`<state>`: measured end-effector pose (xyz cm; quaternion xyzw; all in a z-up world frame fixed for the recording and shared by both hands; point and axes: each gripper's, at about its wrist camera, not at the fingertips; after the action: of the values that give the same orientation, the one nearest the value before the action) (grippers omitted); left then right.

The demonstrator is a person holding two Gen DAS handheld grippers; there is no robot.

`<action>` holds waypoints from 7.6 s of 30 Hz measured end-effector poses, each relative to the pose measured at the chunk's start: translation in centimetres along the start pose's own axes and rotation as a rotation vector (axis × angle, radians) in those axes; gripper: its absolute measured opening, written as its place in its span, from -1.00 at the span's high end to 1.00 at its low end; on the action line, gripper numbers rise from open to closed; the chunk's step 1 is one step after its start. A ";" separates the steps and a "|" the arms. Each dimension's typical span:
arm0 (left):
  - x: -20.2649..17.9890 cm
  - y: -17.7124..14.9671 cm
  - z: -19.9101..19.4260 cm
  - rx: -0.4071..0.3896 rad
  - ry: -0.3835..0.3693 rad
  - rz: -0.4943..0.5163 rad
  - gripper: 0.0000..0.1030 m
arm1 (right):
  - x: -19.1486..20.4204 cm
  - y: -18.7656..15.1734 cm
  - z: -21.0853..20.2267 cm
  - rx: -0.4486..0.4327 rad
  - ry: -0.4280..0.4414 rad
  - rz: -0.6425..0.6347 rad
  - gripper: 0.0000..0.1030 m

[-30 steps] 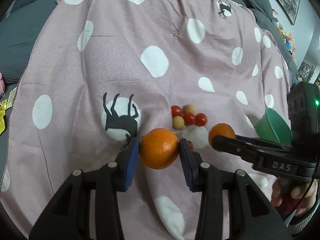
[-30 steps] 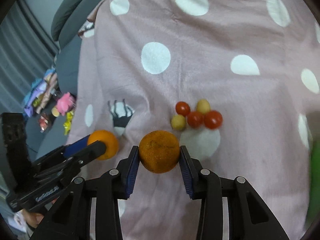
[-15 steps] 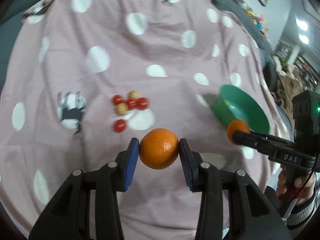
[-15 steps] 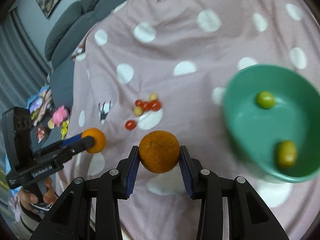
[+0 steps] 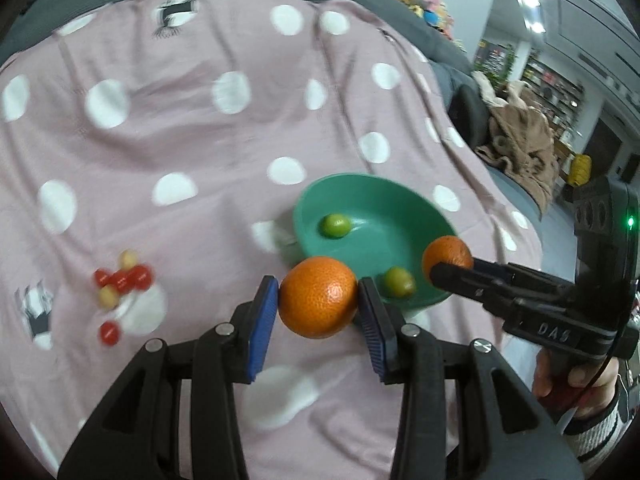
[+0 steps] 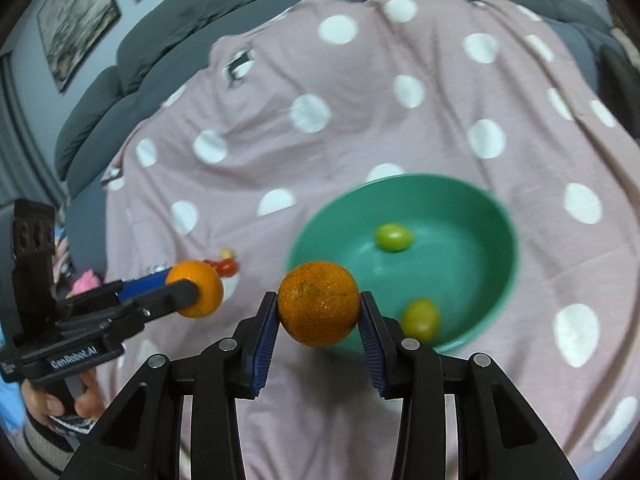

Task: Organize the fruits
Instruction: 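Carry both oranges over the green bowl and release them inside, then grasp a red cherry tomato with the left gripper while the right gripper grasps another, then carry both red cherry tomatoes to the green bowl and release them inside, then move both open grippers back toward the remaining cherry tomatoes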

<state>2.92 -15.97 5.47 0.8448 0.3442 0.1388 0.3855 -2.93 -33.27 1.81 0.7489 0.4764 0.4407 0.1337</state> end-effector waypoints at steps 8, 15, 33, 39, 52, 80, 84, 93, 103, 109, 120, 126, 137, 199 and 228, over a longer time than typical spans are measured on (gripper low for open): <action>-2.5 2.6 5.5 0.047 -0.063 0.055 0.21 | -2.8 0.8 0.6 -0.006 -0.073 0.033 0.20; -2.8 1.8 7.9 0.126 -0.041 0.062 0.18 | -3.6 0.6 1.8 0.019 -0.112 0.035 0.20; 3.9 -5.4 -2.4 0.055 0.136 -0.124 -0.38 | -0.8 0.2 -0.4 -0.016 -0.042 -0.007 0.11; 7.5 -11.3 -6.5 0.103 0.237 -0.268 -0.38 | 2.5 -1.1 0.1 0.025 0.039 -0.095 0.11; 10.2 -16.2 -9.3 0.102 0.253 -0.410 -0.36 | 8.9 -5.4 4.7 0.198 0.095 -0.254 0.11; 17.1 -10.9 4.3 0.289 0.261 -0.187 0.24 | 9.5 -5.1 12.5 0.319 0.123 -0.239 0.11; 17.7 -11.3 4.3 0.294 0.254 -0.191 0.50 | 10.0 -4.8 13.7 0.332 0.135 -0.241 0.12; 20.1 -11.3 1.7 0.215 0.285 -0.262 0.50 | 12.4 -3.3 17.9 0.358 0.152 -0.254 0.11; 22.7 -12.0 -0.1 0.187 0.308 -0.331 0.50 | 14.4 -1.9 25.8 0.472 0.071 -0.237 0.11; 22.6 -11.9 0.0 0.181 0.304 -0.321 0.50 | 15.6 -0.7 26.6 0.449 0.030 -0.275 0.11; 22.2 -10.9 1.9 0.196 0.302 -0.307 0.50 | 18.2 -0.8 27.0 0.421 0.010 -0.393 0.36; 21.6 -10.3 1.9 0.185 0.298 -0.295 0.50 | 18.2 -0.2 25.5 0.421 0.019 -0.359 0.37; 17.5 -9.4 -0.7 0.146 0.271 -0.278 0.50 | 17.0 -0.2 17.3 0.367 0.115 -0.321 0.37; -2.5 1.6 7.2 0.136 -0.036 0.072 -0.09 | -4.2 1.9 2.2 0.064 -0.103 0.039 0.16; 8.5 -15.5 -7.8 0.178 0.241 -0.364 -0.34 | 4.8 -2.6 3.2 0.199 0.110 -0.080 0.13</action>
<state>-2.19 1.39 -1.21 0.7766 0.5455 0.1360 0.2843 -1.19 -27.29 0.89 0.7135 0.5539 0.4262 0.0500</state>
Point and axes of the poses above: each gripper's, at about its wrist camera, not at the fingertips, and z roughly the way its jaws point, x to its left, y to its top, and after that the axes turned 14 degrees about z, right-handed
